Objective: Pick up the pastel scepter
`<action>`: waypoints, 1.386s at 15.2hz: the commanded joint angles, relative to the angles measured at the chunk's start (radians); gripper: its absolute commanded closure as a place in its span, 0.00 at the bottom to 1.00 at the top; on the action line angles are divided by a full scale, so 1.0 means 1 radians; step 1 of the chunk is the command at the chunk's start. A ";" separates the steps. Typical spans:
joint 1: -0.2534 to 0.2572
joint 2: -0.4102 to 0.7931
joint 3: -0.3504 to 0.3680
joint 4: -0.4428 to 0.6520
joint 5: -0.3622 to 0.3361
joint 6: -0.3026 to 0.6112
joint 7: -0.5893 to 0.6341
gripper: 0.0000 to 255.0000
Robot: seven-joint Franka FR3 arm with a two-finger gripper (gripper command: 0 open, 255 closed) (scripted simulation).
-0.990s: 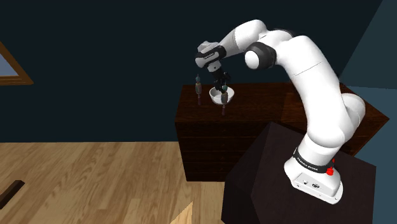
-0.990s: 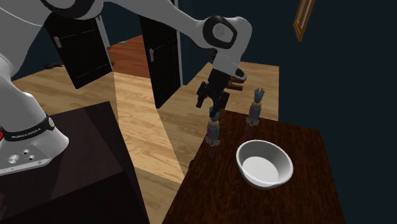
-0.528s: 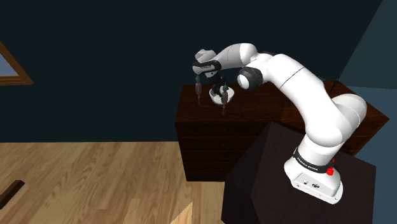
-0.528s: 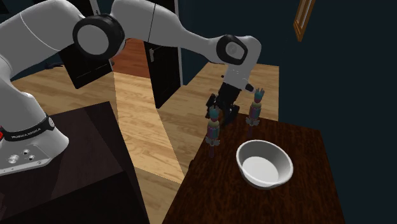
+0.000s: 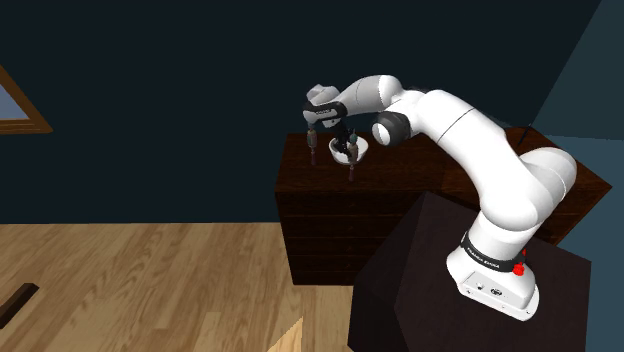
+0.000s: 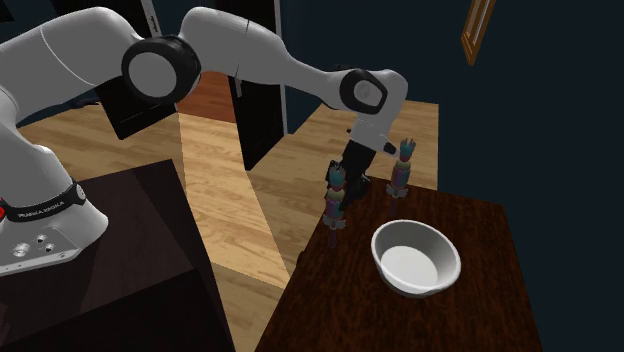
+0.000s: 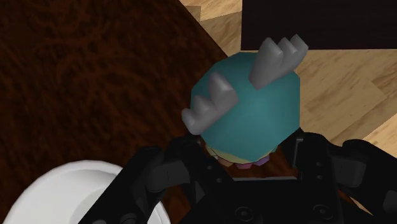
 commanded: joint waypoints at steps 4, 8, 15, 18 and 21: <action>-0.001 0.005 0.000 0.007 0.000 -0.002 0.000 1.00; 0.000 -0.002 0.000 -0.006 0.000 0.004 0.001 1.00; 0.005 -0.062 -0.005 -0.022 -0.005 -0.038 -0.013 1.00; 0.007 -0.083 -0.007 -0.020 -0.008 -0.060 -0.019 1.00; 0.007 -0.099 -0.009 -0.009 -0.010 -0.086 -0.027 1.00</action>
